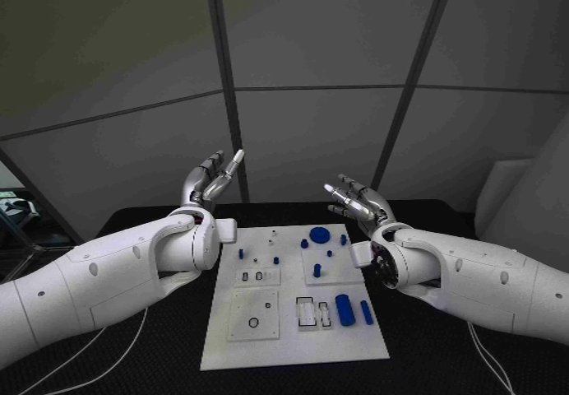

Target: Assemble the parts on the task board

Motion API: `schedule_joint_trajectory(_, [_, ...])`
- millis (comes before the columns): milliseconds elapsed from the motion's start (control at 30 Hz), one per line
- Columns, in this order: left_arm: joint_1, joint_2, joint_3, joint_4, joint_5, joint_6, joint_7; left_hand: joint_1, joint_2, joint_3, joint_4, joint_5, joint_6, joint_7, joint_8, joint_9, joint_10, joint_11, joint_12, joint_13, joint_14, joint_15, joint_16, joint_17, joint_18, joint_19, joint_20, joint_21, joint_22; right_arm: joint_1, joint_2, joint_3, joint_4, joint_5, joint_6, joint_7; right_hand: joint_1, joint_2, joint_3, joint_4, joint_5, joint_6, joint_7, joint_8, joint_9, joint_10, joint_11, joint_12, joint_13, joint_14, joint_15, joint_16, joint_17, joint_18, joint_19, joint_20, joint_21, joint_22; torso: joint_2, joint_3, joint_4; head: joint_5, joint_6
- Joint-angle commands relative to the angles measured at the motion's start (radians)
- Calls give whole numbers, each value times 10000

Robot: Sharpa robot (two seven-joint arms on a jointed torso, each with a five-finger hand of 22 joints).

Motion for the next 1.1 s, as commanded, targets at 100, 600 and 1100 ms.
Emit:
schedule_joint_trajectory(100, [19,10,12,-7,-47,428,222,171,24,4,54,44,101,546,66,16,31,122,65,14,32,79,70,13,-709,29,74,61,15,120,140,19,-309,-1056,2025,-855,1319,-19,30,-499,-68,1910,1619,399,227,2474,228,387,204,2431,162,355,185,496,1199,69,508,229,1,-2,-3,-1,1])
schedule_joint_trajectory(600, [-1,-772,6,569,398,647,551,1301,374,446,-137,-5,4023,1071,775,373,5177,1006,942,413,5773,80,1309,515,-575,4967,54,2100,999,423,-48,32,-841,-7582,1087,-1099,2514,-391,1259,-2032,-493,7701,918,1100,457,8028,-708,805,314,7764,-951,942,324,1222,4388,-314,2072,709,265,-10,35,-115,-66])
schedule_joint_trajectory(1100, [-52,-1980,6,1954,-319,1586,81,1964,676,-180,-826,-23,7397,787,840,410,9102,135,1220,487,9349,-886,1650,941,-150,8107,-475,3051,1109,1060,-79,85,-798,-11681,1232,-2742,2339,-1046,2161,-2579,-517,8698,671,756,444,9373,-1147,343,329,10149,-1667,1243,615,1220,5661,-1097,3679,1484,995,-75,398,-494,137])
